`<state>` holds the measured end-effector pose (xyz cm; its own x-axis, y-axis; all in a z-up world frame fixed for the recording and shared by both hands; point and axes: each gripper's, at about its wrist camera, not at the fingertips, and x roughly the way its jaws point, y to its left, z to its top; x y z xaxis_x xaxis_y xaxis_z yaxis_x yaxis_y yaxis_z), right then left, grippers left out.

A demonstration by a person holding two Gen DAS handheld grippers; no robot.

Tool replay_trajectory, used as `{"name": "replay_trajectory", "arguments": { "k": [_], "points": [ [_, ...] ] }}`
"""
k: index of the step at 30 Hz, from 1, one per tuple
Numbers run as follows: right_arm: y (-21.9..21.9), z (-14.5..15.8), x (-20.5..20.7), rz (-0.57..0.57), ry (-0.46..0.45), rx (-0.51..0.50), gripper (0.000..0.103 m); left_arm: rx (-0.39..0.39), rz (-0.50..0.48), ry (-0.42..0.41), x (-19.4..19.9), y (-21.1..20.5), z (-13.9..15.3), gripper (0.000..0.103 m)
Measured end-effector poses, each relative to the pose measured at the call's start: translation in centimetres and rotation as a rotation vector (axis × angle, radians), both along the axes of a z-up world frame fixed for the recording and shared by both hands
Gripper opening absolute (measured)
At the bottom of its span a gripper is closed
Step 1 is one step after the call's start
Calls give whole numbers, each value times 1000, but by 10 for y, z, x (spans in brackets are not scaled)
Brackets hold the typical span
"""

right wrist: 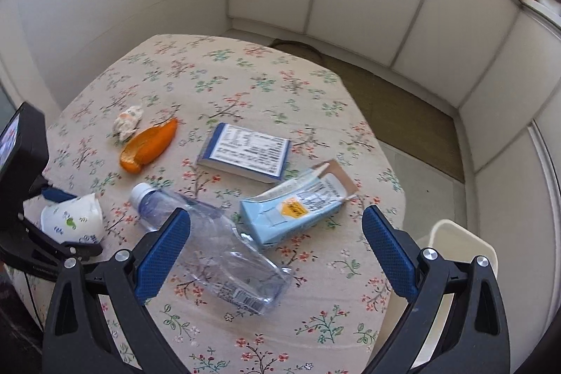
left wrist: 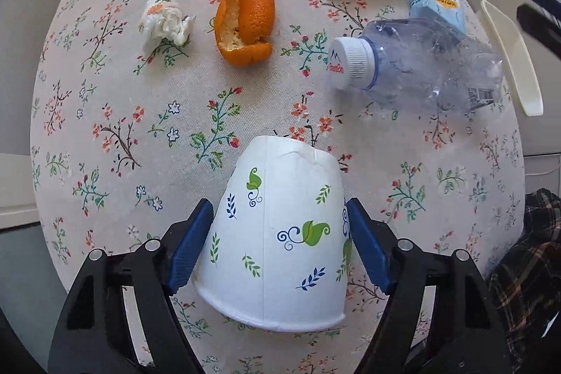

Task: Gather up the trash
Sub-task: 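Grasp the white paper cup with the left tool, then grasp the orange peel with the right tool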

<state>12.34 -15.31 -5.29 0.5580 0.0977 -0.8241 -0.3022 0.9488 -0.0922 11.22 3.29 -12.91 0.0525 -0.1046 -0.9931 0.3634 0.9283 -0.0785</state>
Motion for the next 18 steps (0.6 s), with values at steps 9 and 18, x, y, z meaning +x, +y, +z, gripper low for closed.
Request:
{"name": "replay_trajectory", "arguments": {
  "k": [9, 18],
  "points": [
    [69, -19, 7, 232, 109, 102, 95, -259, 365, -258, -6, 73, 100, 74],
    [106, -59, 82, -149, 338, 340, 93, -324, 563, -417, 8, 114, 140, 75]
  ]
}}
